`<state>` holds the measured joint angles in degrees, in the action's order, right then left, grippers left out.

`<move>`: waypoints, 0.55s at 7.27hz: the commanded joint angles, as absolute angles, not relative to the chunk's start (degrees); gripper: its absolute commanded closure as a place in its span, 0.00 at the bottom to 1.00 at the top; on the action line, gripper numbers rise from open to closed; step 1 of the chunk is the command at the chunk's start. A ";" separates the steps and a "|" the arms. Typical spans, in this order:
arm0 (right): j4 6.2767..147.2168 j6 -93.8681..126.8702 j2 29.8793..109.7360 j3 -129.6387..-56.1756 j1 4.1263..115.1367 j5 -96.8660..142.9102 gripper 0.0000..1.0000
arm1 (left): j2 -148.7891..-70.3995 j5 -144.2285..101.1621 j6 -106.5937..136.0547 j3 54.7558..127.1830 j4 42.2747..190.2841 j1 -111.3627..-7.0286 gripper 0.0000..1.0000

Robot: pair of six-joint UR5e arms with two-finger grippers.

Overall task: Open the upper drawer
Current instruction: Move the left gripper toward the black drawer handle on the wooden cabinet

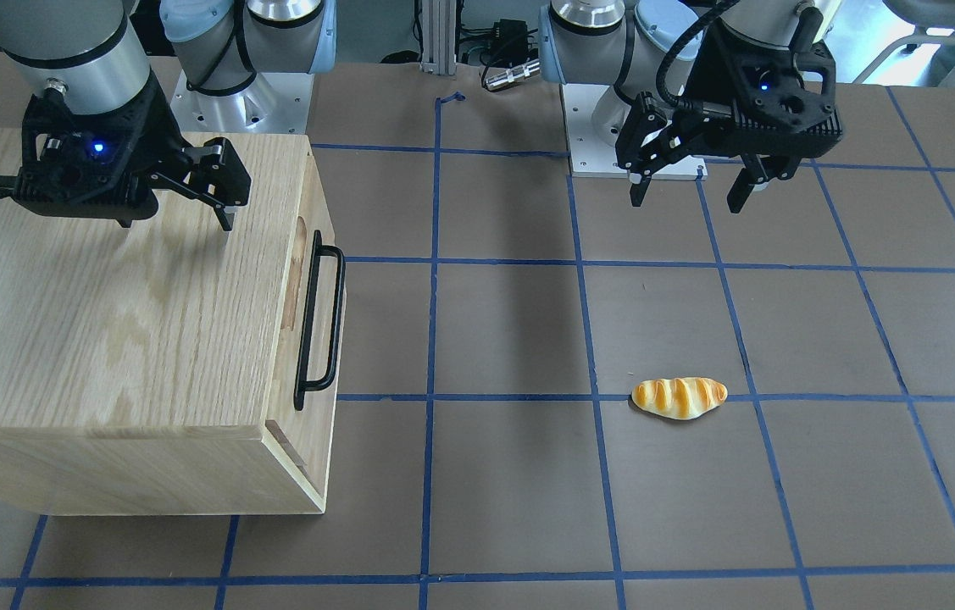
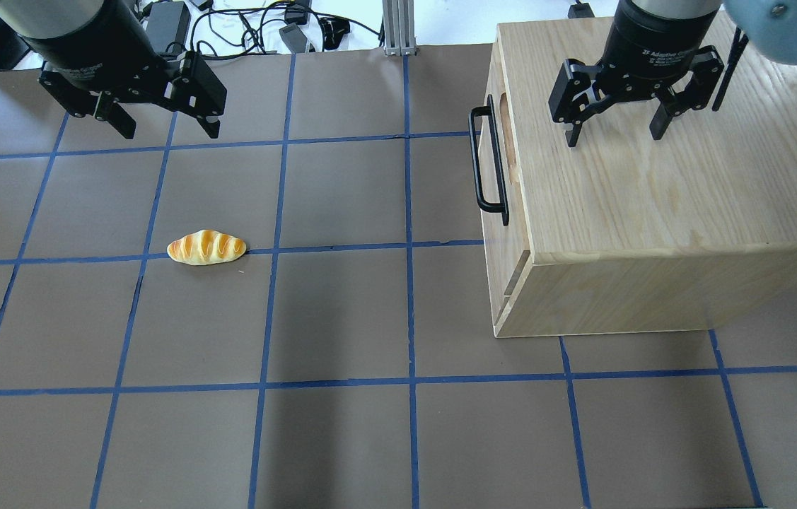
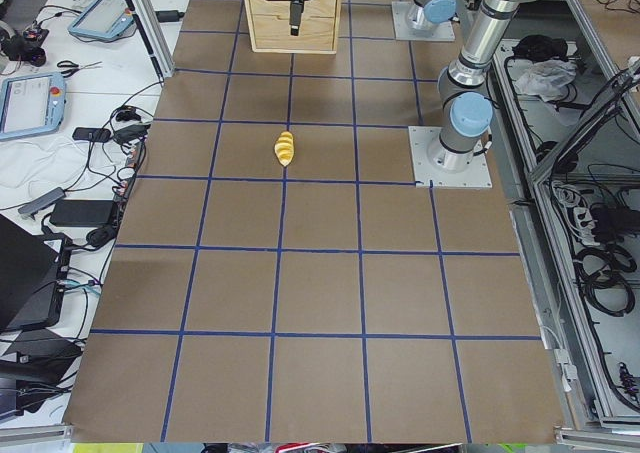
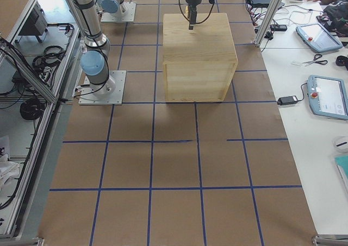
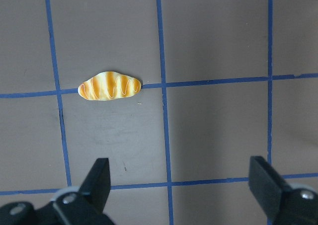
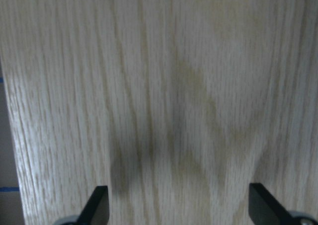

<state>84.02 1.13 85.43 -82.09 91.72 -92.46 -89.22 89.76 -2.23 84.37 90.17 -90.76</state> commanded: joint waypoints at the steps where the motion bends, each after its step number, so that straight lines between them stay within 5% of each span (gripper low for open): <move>1: 84.02 1.14 85.43 -82.09 91.76 -92.46 0.00 | -89.38 90.17 -2.20 84.55 90.18 -90.79 0.00; 4: 84.02 1.06 85.43 -82.09 91.76 -92.46 0.00 | -91.05 89.30 -1.49 84.64 89.74 -91.67 0.00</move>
<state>84.02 1.12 85.43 -82.09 91.69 -92.46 -90.20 89.44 -1.54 84.57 89.97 -91.20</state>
